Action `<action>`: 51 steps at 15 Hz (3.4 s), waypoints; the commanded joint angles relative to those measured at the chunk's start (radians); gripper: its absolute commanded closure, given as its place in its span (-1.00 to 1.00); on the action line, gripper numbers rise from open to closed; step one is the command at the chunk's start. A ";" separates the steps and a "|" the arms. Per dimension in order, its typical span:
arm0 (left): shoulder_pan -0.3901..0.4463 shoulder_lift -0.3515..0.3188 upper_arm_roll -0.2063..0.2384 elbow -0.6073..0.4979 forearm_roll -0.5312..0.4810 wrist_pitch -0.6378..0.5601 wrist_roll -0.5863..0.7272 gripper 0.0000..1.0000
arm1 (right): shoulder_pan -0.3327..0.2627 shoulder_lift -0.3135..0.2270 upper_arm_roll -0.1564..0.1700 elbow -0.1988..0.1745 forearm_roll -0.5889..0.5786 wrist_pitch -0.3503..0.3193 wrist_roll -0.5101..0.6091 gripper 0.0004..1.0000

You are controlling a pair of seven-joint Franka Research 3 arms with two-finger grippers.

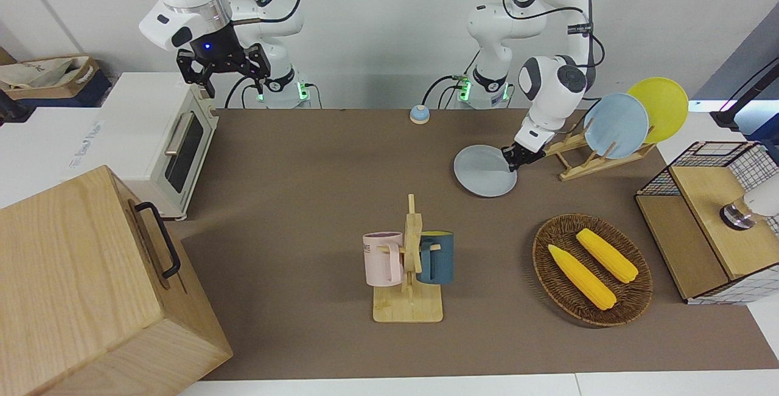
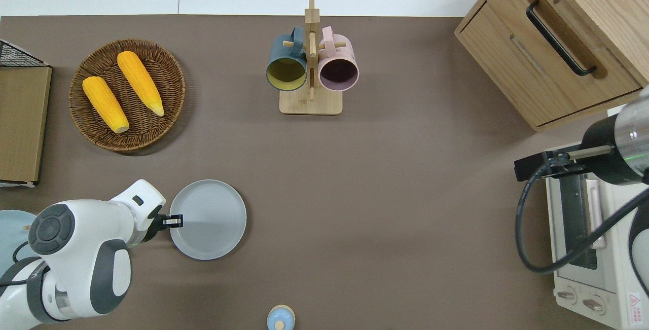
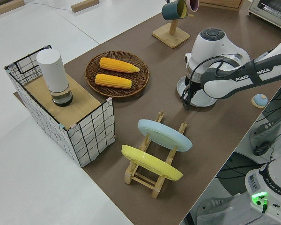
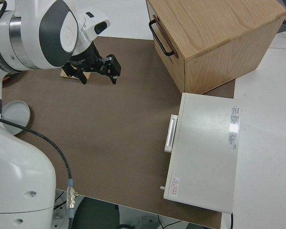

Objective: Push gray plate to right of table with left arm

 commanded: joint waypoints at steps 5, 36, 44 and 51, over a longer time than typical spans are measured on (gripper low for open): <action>-0.163 0.077 -0.013 0.022 -0.092 0.078 -0.138 1.00 | -0.011 -0.008 0.006 0.001 0.010 -0.012 -0.003 -0.97; -0.806 0.534 -0.013 0.668 0.020 0.005 -1.120 1.00 | -0.011 -0.008 0.006 0.001 0.008 -0.012 -0.003 -0.97; -0.821 0.528 -0.009 0.670 0.020 0.003 -1.120 -0.23 | -0.011 -0.008 0.006 0.001 0.008 -0.012 -0.003 -0.97; -0.753 0.431 0.011 0.674 0.014 -0.138 -1.002 -0.97 | -0.011 -0.008 0.006 0.001 0.008 -0.012 -0.003 -0.97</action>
